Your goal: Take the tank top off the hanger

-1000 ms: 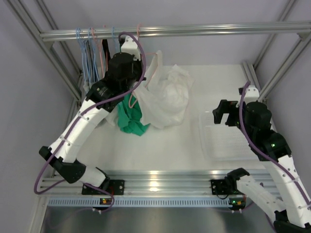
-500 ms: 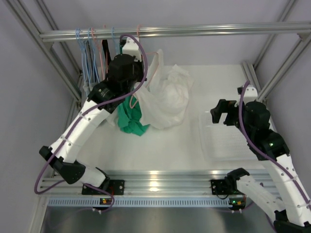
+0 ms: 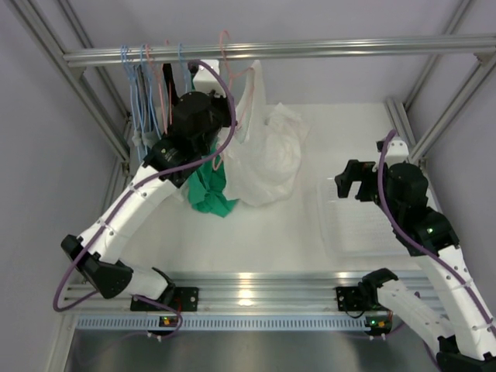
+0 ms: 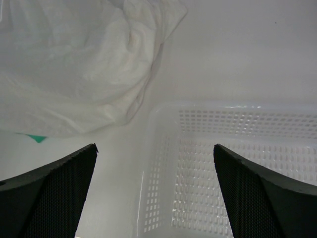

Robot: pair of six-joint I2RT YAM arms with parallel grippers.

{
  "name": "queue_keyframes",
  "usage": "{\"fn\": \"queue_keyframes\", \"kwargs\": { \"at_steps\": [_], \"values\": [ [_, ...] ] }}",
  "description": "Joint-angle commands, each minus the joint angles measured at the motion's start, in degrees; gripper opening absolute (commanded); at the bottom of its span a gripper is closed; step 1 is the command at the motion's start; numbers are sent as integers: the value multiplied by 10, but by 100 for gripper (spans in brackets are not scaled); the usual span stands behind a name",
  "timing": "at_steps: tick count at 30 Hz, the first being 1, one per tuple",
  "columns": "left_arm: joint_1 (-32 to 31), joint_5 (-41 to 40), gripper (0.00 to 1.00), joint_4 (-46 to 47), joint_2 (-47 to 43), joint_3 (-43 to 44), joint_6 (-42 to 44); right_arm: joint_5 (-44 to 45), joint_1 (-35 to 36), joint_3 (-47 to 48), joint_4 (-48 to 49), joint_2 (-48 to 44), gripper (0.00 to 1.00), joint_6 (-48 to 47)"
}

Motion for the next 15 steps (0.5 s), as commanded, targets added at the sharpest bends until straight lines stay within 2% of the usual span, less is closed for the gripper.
{"fn": "queue_keyframes", "kwargs": {
  "at_steps": [1,4,9,15],
  "values": [
    [-3,0,0,118,-26,-2,10,5,6,-2,38,-4,99,-5],
    [-3,15,0,119,-44,-23,-11,7,5,-5,41,-2,99,-6],
    [-3,21,0,121,-104,-109,-42,-3,5,-2,55,6,99,-8],
    [-3,51,0,121,-189,-188,-62,-125,5,8,122,28,100,-10]
  ]
}}
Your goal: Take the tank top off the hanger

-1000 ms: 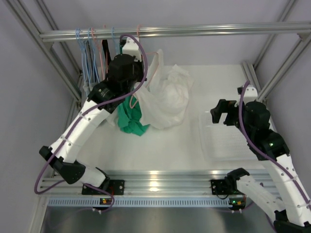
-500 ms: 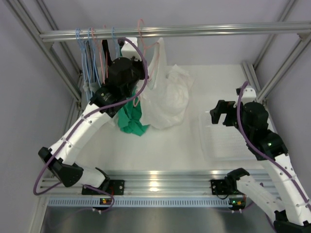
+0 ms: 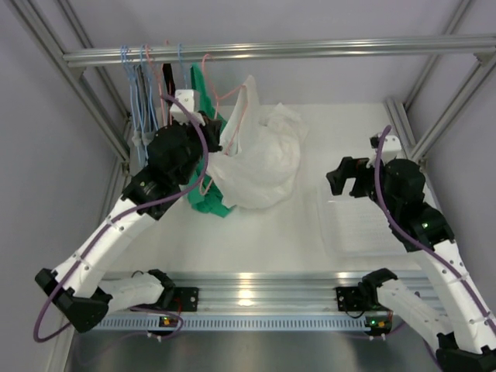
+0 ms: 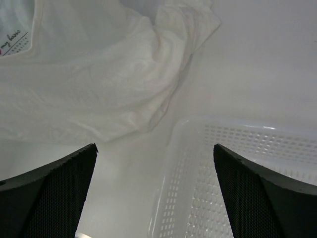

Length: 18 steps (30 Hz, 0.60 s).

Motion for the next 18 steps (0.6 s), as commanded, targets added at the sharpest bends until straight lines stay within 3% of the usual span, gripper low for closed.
{"fn": "queue_keyframes", "kwargs": {
  "at_steps": [1,7,9,14,18],
  "values": [
    [-2,36,0,57,-59,-22,-24,-134,5,12,118,19,99,-7],
    [-2,112,0,49,-126,-76,-31,-346,8,30,267,91,99,39],
    [-2,127,0,31,-148,-93,-36,-355,20,56,297,130,99,44],
    [-2,236,0,-7,-199,-133,-51,-264,91,122,292,204,95,-6],
    [-2,273,0,-8,-243,-166,-79,-61,160,158,268,236,86,-53]
  ]
}}
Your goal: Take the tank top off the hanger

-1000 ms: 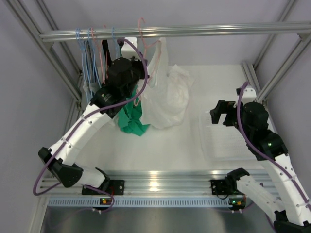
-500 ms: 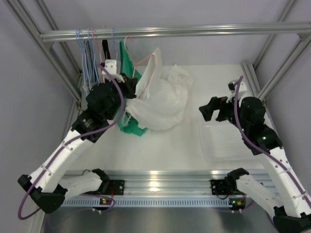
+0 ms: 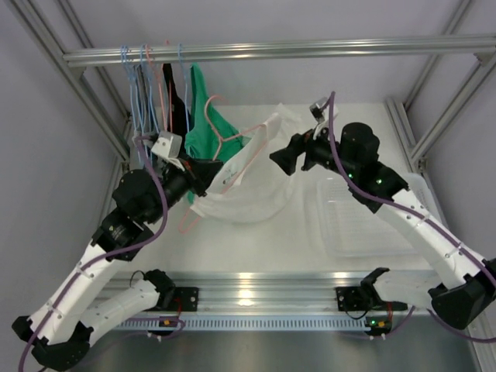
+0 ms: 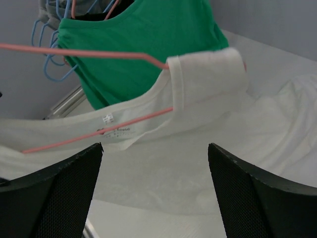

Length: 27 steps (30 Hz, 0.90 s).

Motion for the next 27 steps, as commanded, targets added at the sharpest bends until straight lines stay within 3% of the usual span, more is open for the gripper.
{"fn": "queue_keyframes", "kwargs": {
  "at_steps": [1,4,13,14,17,19,21,27],
  "values": [
    [-2,68,0,21,-44,-16,-35,173,66,48,43,17,85,-66],
    [-2,82,0,21,-57,-26,-49,246,88,57,43,34,82,-79],
    [-2,113,0,21,-61,-27,-69,336,133,86,43,83,55,-114],
    [-2,113,0,21,-61,-27,-69,342,134,90,44,88,41,-116],
    [-2,111,0,21,-63,-24,-63,364,139,92,43,91,18,-116],
    [-2,100,0,21,-66,-25,-61,377,140,91,44,90,12,-117],
    [-2,94,0,19,-67,-25,-54,382,141,90,44,84,0,-117],
    [-2,93,0,0,-65,-18,-38,428,140,94,43,69,0,-129]
  ]
}}
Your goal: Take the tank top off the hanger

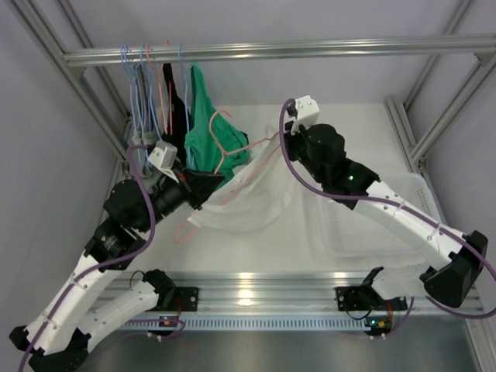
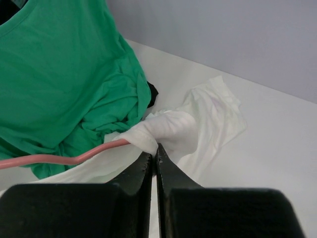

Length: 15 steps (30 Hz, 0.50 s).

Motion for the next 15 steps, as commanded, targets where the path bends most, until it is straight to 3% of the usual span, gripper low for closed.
{"fn": "queue_keyframes", "kwargs": {
  "at_steps": [1,5,15],
  "values": [
    [-2,5,0,14,-9,13,14,61,10,34,30,-22,0,-14],
    [-2,33,0,5,-20,14,30,84,-22,51,25,-10,0,-36],
    [-2,23,0,8,-47,47,44,8,-72,23,15,-8,0,2]
  ]
}}
